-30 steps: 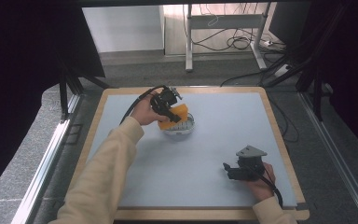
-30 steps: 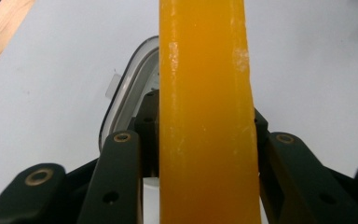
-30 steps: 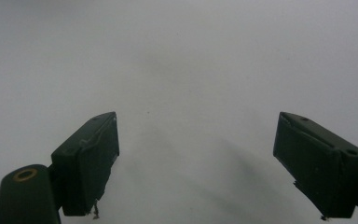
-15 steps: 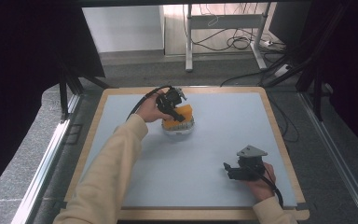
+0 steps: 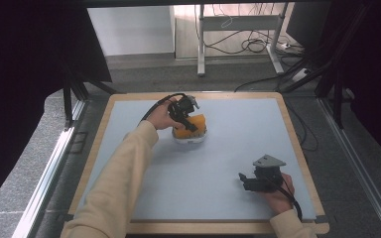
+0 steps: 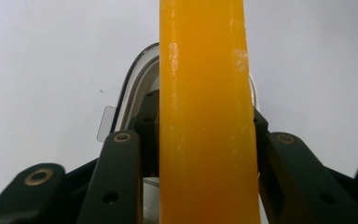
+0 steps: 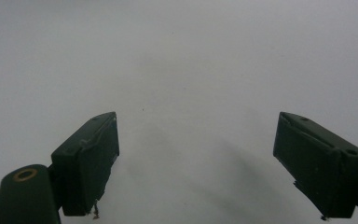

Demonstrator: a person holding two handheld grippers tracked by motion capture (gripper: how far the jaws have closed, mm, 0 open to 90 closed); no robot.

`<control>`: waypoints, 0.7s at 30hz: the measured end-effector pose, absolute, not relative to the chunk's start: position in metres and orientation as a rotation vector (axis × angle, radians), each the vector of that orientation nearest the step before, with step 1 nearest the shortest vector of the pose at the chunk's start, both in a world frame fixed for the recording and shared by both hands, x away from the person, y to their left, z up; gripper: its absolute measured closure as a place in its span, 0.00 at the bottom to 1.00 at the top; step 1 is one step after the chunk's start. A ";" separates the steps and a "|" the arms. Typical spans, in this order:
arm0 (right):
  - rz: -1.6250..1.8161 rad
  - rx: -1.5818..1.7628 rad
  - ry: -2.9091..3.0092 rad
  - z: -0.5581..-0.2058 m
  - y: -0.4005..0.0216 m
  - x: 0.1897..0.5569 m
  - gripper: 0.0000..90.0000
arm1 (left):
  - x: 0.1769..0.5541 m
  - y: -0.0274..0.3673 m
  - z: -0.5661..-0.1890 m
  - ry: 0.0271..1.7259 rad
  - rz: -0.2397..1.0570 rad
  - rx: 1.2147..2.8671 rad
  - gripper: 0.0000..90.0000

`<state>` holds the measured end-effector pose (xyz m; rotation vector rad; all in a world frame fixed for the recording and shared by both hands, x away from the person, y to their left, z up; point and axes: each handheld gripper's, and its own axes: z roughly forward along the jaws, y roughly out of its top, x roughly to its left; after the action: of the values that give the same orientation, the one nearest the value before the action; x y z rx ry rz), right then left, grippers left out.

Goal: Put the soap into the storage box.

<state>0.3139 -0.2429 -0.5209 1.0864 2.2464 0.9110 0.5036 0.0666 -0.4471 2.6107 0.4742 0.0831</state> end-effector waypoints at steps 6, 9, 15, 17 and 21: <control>0.906 1.081 2.246 -0.521 -0.243 0.313 0.16 | 0.505 0.066 -0.455 0.477 0.072 2.612 0.67; 0.907 1.080 2.246 -0.521 -0.243 0.313 0.16 | 0.504 0.069 -0.445 0.490 0.102 2.552 0.46; 0.906 1.079 2.249 -0.521 -0.243 0.313 0.16 | 0.496 0.073 -0.428 0.531 0.233 2.533 0.22; 0.906 1.077 2.248 -0.520 -0.243 0.312 0.16 | 0.490 0.083 -0.420 0.559 0.198 2.475 0.20; 0.905 1.071 2.249 -0.521 -0.243 0.312 0.16 | 0.481 0.093 -0.416 0.586 0.204 2.448 0.17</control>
<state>0.3119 -0.2426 -0.5206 1.0710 2.2493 0.9054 0.4807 0.0929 -0.4161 2.4483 0.5862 0.2039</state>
